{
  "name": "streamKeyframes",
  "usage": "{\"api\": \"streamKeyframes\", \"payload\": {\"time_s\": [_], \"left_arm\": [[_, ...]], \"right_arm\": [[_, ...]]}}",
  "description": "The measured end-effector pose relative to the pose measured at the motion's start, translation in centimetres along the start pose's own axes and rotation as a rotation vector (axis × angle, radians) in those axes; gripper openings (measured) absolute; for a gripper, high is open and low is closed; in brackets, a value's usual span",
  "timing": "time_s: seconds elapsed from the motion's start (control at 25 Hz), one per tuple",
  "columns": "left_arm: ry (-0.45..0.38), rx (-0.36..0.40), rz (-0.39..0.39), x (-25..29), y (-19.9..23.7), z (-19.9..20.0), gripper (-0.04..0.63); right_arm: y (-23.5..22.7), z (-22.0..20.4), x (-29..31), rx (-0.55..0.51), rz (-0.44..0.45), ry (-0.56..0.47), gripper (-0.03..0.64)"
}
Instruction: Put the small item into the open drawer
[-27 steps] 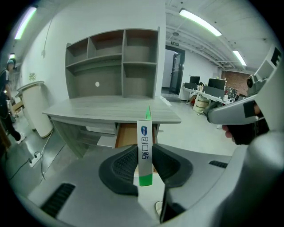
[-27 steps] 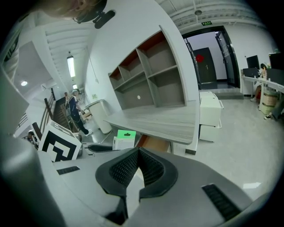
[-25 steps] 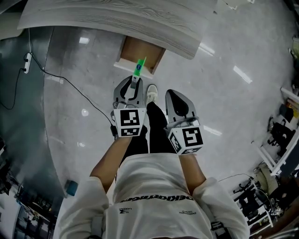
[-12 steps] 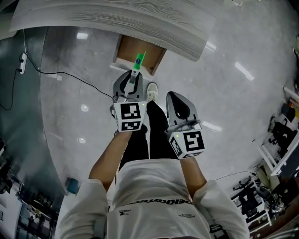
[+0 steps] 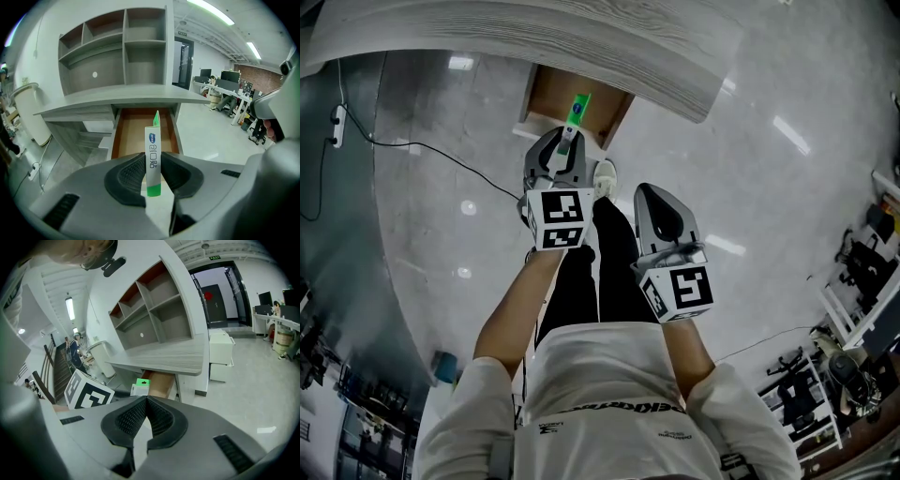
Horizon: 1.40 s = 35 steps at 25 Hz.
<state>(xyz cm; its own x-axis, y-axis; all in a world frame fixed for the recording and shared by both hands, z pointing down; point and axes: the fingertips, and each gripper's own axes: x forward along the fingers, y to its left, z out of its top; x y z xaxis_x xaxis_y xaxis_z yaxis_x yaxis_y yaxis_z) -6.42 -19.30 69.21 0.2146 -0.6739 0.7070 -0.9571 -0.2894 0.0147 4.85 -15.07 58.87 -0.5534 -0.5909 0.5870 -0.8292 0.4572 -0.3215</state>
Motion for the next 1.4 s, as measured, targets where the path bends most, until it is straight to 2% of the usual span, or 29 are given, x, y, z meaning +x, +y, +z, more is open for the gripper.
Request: {"api": "streamKeyframes", "payload": {"time_s": [0.52,0.68,1.4], "left_arm": [[0.046,-0.011,0.014,2.5,0.4,-1.3,0.104],[0.040,0.001,0.018,3.0,0.5,-1.4,0.104],[0.063,-0.034,0.030,4.7,0.8,-1.9,0.104]], "right_arm": [[-0.9,-0.4,0.3,0.001,0.012,0.009,0.029],[-0.9,-0.4,0.5,0.002,0.015,0.004,0.029],[-0.8,-0.9,0.8,-0.004,0.025,0.021,0.029]]}}
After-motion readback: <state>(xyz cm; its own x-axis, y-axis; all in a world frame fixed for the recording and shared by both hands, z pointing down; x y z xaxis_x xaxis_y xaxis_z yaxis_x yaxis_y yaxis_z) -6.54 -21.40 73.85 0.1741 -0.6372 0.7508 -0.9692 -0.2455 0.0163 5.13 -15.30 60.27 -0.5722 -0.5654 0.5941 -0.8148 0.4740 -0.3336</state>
